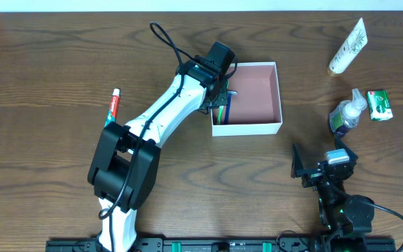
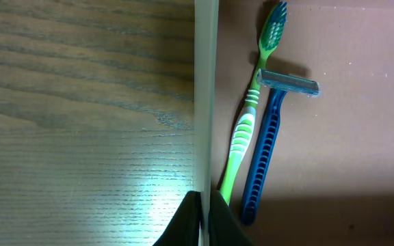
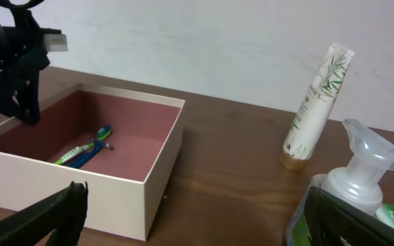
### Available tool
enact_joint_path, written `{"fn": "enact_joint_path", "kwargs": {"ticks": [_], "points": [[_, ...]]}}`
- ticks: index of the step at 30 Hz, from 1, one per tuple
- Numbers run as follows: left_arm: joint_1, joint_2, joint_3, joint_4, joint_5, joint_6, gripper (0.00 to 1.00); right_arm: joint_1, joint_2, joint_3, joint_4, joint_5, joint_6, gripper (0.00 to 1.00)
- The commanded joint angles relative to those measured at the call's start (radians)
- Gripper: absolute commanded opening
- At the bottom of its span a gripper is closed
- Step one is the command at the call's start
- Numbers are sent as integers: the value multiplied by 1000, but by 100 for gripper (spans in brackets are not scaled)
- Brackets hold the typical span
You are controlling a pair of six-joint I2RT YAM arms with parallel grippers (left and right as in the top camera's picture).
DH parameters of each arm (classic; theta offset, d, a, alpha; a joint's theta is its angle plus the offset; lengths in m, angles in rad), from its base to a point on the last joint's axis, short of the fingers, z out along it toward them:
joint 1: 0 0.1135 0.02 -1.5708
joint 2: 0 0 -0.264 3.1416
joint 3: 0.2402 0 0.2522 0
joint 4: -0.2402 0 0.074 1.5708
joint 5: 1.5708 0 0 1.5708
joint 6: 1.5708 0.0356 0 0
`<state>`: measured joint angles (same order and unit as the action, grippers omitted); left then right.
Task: Pack container
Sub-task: 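Open the left gripper to release the razor in the box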
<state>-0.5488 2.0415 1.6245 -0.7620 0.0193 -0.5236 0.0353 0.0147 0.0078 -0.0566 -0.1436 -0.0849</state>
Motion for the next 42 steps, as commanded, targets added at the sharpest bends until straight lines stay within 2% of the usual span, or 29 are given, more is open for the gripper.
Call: {"fn": "enact_joint_path", "kwargs": {"ticks": [1,15,42], "points": [[2,11,-11,-8,-4,36,6,7,-2,-2,-4,-10,-6,99],[3,11,-10,-12,-4,58,7,7,-2,-2,-4,-10,-6,99],[3,11,-11,-8,-4,9,7,7,-2,-2,-4,-10,-6,99]]}}
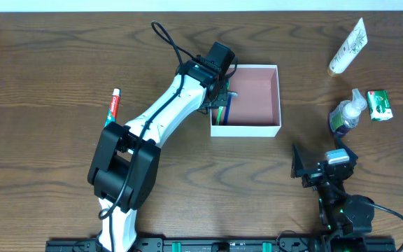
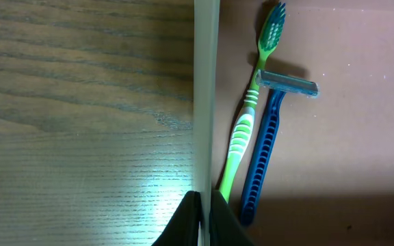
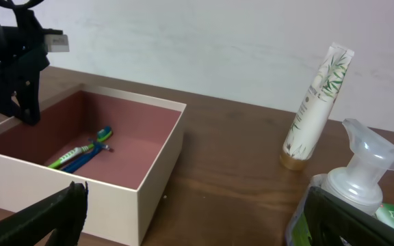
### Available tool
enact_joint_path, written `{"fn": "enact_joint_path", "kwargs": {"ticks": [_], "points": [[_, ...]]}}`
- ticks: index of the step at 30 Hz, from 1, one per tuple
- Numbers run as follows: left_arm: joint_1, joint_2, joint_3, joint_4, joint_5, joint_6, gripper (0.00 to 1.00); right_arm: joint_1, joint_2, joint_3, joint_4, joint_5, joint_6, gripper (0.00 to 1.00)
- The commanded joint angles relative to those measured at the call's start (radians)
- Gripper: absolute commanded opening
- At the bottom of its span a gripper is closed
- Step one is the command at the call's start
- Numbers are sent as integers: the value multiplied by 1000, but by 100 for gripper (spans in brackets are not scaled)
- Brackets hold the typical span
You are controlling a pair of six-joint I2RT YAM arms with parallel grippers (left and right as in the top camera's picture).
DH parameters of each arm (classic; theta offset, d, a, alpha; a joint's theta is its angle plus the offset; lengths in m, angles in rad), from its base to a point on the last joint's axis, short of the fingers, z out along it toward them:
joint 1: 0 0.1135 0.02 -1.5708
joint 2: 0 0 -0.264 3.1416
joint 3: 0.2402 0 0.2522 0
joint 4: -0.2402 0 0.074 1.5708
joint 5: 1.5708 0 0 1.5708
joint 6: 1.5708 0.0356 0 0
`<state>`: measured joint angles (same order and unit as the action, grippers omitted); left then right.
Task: Pack container
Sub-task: 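Open the left gripper to release the razor in the box, then move the left gripper over the Colgate toothpaste tube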
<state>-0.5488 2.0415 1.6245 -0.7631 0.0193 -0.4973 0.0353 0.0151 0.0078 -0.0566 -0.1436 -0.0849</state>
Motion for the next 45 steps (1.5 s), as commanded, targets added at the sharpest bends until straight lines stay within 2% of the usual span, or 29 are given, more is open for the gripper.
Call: {"fn": "enact_joint_path", "kwargs": {"ticks": [1,6,11,12,15,28,34,37,45], "points": [[3,11,-11,-6,-4,-18,7,7,-2,-2,-4,-10,-6,99],[3,11,-10,-6,-4,-18,7,7,-2,-2,-4,-10,-6,99],[3,11,-10,-6,-4,-17,17,7,-2,-2,-4,-10,-6,99],[3,11,-11,-6,-4,-17,22,7,-2,-2,-4,-10,-6,99],[3,11,-11,-6,-4,-17,23,7,-2,-2,-4,-10,-6,99],[3,-23,-4,4,-4,-8,50,7,-2,-2,-4,-10,-6,99],[6,-99,-3,4,-5,-4,62,7,-2,-2,-4,-10,-6,99],[19,-152,-3,1,-5,24,73,7,-2,-2,-4,-10,-6,99],[116,-367,-3,-59,-4,46,79,7,-2,-2,-4,-10,-6,99]]}}
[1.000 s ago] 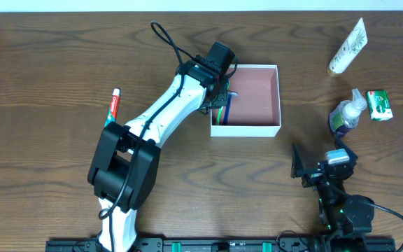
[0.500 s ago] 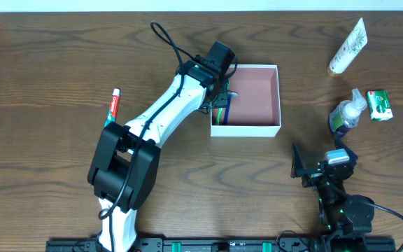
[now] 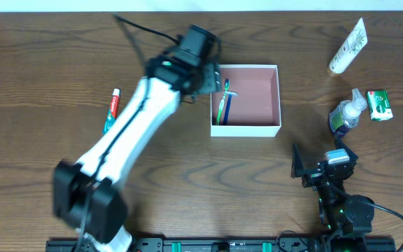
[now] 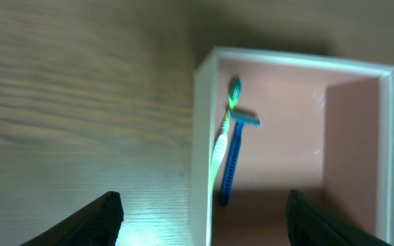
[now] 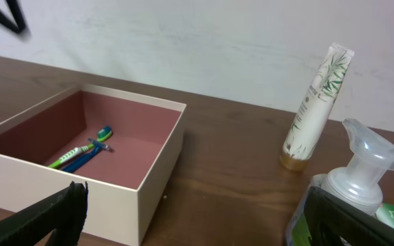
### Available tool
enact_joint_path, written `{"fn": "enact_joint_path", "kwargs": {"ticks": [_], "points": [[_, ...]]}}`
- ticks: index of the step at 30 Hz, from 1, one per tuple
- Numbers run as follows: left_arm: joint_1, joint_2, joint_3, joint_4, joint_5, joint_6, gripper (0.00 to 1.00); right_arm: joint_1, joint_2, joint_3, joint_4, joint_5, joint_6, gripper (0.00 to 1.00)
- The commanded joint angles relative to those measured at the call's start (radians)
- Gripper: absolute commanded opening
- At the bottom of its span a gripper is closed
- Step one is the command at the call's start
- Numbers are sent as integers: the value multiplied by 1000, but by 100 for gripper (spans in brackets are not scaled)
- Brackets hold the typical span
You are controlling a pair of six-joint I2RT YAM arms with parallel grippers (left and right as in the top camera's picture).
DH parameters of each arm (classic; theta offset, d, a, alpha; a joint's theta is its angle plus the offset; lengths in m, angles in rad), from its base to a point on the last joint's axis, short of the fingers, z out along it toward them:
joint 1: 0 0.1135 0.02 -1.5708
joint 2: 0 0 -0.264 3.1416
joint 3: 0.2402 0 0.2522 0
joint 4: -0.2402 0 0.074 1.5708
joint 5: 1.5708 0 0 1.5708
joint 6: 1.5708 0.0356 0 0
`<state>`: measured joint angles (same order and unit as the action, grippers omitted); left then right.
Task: Pack container
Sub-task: 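Move the left gripper over the Colgate toothpaste tube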
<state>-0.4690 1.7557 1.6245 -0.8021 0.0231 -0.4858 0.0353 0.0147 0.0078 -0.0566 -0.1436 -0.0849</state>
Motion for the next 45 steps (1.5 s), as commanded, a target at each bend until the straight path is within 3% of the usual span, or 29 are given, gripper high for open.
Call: {"fn": "enact_joint_path", "kwargs": {"ticks": [1,4,13,21,31,45], "points": [[50,-111,-3,-34,-8,55,82,7,-2,-2,-4,-10,-6,99],[92,-186,-3,-82,-9,105,91,7,-2,-2,-4,-10,-6,99],[296,-244,-4,-242,-12,217,92,7,-2,-2,-4,-10,-6,99],[493,-215,-9,-263,14,350,92,7,-2,-2,-4,-10,-6,99],[539,-53,-29,-222,30,531,92,7,-2,-2,-4,-10,-6,99],[604,150,-31,-187,18,617,93,7,-2,-2,-4,-10,-6,99]]}}
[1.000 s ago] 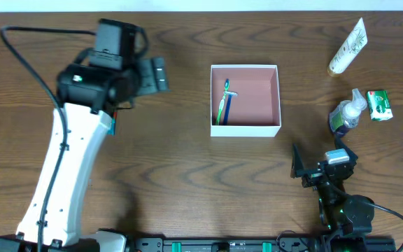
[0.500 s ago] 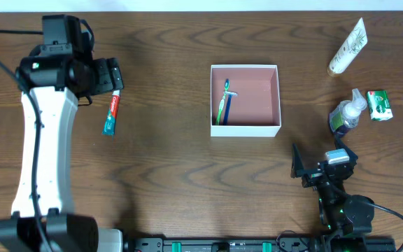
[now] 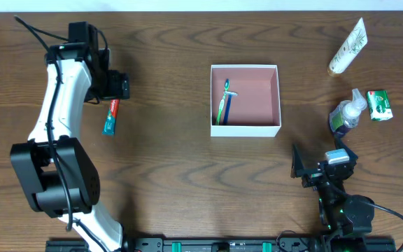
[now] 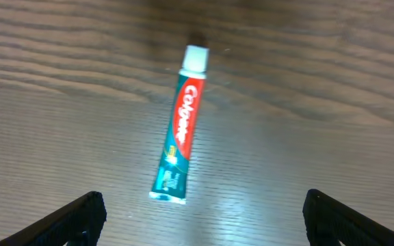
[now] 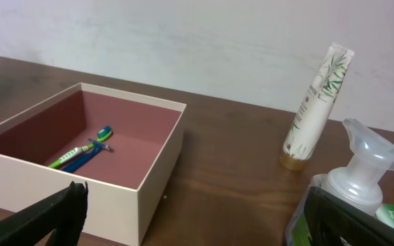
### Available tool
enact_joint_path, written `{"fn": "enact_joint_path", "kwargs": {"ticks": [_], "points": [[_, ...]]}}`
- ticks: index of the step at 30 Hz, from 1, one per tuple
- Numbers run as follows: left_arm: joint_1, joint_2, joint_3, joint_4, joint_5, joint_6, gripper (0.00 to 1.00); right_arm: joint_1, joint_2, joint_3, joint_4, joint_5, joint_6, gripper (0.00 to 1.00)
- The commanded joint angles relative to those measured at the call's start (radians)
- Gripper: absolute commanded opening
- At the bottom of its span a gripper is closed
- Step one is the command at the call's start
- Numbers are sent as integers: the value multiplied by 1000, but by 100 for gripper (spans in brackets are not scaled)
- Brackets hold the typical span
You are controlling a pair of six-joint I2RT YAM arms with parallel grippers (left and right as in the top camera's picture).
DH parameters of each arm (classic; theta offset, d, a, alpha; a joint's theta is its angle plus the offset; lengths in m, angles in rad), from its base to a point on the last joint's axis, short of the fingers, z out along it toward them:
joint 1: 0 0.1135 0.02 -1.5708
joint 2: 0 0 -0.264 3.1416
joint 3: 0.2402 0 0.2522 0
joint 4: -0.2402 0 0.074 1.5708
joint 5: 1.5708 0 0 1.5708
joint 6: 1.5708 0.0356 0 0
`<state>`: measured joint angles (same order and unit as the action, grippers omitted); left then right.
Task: Pack container
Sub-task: 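Move the left gripper over the Colgate toothpaste tube, then lower the left gripper and grasp the toothpaste tube cap end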
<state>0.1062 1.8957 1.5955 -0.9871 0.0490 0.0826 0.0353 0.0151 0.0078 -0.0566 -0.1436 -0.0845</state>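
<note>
The white box with a pink floor (image 3: 278, 98) stands mid-table and holds a green toothbrush (image 3: 222, 98) and a blue razor (image 3: 227, 105), both also seen in the right wrist view, the toothbrush (image 5: 81, 152) beside the razor. A Colgate toothpaste tube (image 4: 180, 124) lies flat on the wood at the left, the tube (image 3: 111, 115) partly under my left gripper (image 3: 116, 87). That left gripper (image 4: 200, 225) hangs open above it, fingers wide apart. My right gripper (image 5: 197, 219) rests open near the front right, empty.
At the right stand a white bamboo-print tube (image 3: 347, 46), a pump bottle (image 3: 346, 112) and a small green packet (image 3: 379, 105). The pump bottle (image 5: 361, 178) sits close by my right finger. Bare wood lies between the box and the toothpaste.
My left arm has moved from the box's left wall far to the left and now hangs open over the toothpaste tube. The right arm has not moved.
My left gripper was shut at the box's left wall, beside the toothbrush and razor inside. It stayed there while the box sat slightly further left. Then it was open, raised over the box's left side. Now it is over the toothpaste.
</note>
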Motion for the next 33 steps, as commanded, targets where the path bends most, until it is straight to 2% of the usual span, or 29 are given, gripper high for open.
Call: {"fn": "enact_joint_path", "kwargs": {"ticks": [1,16,33], "points": [[35,13,-3,-4,-8,56,93,7,-2,-2,-4,-10,-6,99],[63,20,-102,73,26,108,93,7,-2,-2,-4,-10,-6,99],[63,138,-103,104,26,108,93,7,-2,-2,-4,-10,-6,99]]}}
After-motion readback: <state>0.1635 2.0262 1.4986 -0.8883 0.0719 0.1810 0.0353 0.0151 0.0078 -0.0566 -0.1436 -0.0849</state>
